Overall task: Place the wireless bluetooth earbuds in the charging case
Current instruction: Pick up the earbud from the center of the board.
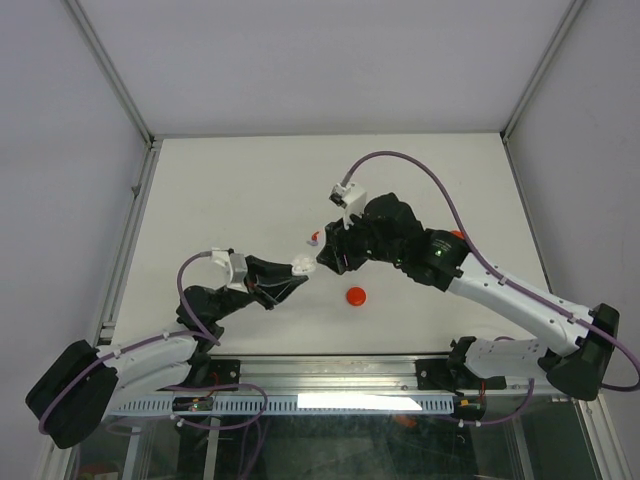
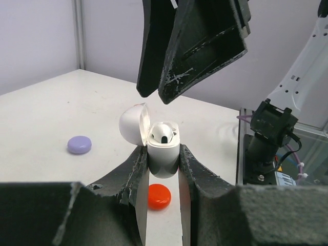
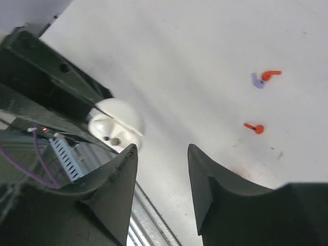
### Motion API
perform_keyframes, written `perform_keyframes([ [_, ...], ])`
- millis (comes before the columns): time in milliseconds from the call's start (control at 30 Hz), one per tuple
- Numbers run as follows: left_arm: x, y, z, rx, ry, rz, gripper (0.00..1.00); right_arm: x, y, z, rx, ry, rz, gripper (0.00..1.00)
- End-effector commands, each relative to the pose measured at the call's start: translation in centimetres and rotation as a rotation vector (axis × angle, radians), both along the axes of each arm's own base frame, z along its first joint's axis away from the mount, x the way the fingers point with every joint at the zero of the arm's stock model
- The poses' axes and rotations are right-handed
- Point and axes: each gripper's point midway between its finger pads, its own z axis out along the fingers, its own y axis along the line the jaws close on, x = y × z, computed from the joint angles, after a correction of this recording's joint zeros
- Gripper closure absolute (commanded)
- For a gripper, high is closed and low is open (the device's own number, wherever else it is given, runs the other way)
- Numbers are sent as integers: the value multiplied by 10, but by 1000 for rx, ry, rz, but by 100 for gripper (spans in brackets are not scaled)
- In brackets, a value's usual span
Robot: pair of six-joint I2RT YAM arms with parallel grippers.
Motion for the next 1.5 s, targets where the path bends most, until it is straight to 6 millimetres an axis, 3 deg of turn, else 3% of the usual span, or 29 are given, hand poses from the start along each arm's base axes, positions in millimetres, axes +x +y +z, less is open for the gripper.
perform_keyframes([
  [0,10,14,-1,-29,-12,104,100,32,-34,-5,-90,-37,-184,52],
  [133,12,18,-10,-10,13,132,100,51,-64,-42,-162,39,-287,51],
  [433,12,23,-15,20,25,156,100,98,-150,-127,-291,168,-604,49],
  [667,9,20,-21,35,36,128,100,132,-192,-162,-339,206,-740,49],
  [867,7,16,-24,46,36,104,100,148,-201,-187,-336,296,-750,46],
  [1100,7,14,-27,60,38,96,100,149,-212,-205,-363,353,-772,39],
  [1467,5,11,-25,58,34,72,100,108,-210,-219,-385,493,-730,38],
])
